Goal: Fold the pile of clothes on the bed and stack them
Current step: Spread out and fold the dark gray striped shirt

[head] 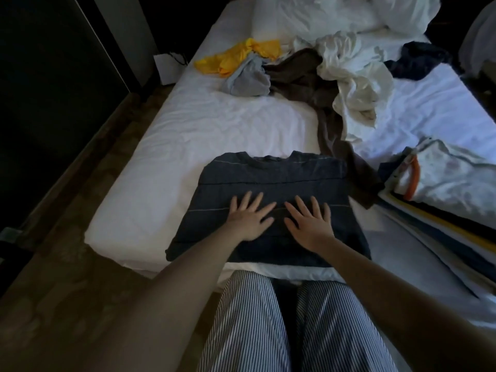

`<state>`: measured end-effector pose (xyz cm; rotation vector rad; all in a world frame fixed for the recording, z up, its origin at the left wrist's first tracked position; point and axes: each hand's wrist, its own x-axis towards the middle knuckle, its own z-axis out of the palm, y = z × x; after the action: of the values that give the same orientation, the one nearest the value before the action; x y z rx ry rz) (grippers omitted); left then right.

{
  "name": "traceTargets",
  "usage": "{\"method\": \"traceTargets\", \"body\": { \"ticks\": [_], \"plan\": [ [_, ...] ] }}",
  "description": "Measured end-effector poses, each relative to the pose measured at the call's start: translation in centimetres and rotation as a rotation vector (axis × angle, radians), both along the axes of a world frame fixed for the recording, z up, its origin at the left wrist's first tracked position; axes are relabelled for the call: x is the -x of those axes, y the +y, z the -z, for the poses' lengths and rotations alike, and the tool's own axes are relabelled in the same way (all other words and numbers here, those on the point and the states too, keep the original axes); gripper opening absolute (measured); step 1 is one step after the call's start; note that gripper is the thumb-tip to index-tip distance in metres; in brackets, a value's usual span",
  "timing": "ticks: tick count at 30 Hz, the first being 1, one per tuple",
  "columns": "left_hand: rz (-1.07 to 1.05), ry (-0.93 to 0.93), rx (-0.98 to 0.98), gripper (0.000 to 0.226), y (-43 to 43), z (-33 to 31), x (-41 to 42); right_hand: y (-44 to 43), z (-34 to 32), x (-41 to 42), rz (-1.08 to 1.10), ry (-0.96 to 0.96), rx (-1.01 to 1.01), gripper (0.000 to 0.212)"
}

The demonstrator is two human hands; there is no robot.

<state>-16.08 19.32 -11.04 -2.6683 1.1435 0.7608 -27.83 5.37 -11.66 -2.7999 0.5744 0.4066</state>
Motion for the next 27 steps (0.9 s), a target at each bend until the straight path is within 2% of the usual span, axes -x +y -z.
{"method": "traceTargets", "body": {
  "ticks": [3,6,10,12,14,15,17,19,21,23,24,26,27],
  "plan": [
    [-0.188,0.059,-0.085,0.069,2.7,1.5,-2.0,-1.6,2.1,2.8,0.134,0.021,0.012,0.059],
    [-0.352,0.055,-0.110,0.072,3.7,0.8,-3.7,-2.1,2.4,4.1,0.223,0.018,0.057,0.059],
    [-0.379,0.066,-0.127,0.068,3.3,-0.1,-4.7,0.9,0.9,2.7,0.317,-0.063,0.025,0.058],
    [-0.367,0.053,-0.068,0.066,2.8,-0.3,-4.5,3.2,0.1,2.6,0.229,-0.243,0.009,0.051],
    [-0.353,0.029,0.005,0.065,2.2,-0.6,-4.6,5.7,-1.1,2.8,0.072,-0.383,-0.089,0.039],
    [-0.339,0.018,0.031,0.064,1.8,-0.8,-4.6,6.8,-1.7,2.8,0.038,-0.374,-0.156,0.038],
    [-0.293,0.007,0.053,0.062,1.0,-1.3,-4.8,8.2,-2.4,2.3,0.148,-0.204,-0.339,0.049],
    [-0.237,0.017,0.062,0.062,0.1,-2.0,-4.8,8.7,-2.8,1.8,0.404,0.013,-0.624,0.053],
    [-0.188,0.031,0.067,0.062,-0.9,-2.4,-5.0,9.2,-3.0,1.9,0.720,0.185,-1.013,0.050],
    [-0.153,0.041,0.073,0.064,-1.9,-2.6,-5.4,9.6,-2.7,2.0,1.076,0.183,-1.428,0.060],
    [-0.138,0.048,0.073,0.065,-2.4,-2.7,-5.6,9.7,-2.2,2.0,1.238,0.131,-1.566,0.064],
    [-0.112,0.058,0.069,0.070,-3.4,-2.7,-6.2,9.9,-1.5,1.8,1.475,0.016,-1.713,0.066],
    [-0.099,0.059,0.066,0.072,-4.0,-2.8,-6.4,10.0,-1.2,1.8,1.521,-0.022,-1.742,0.064]
  ]
}}
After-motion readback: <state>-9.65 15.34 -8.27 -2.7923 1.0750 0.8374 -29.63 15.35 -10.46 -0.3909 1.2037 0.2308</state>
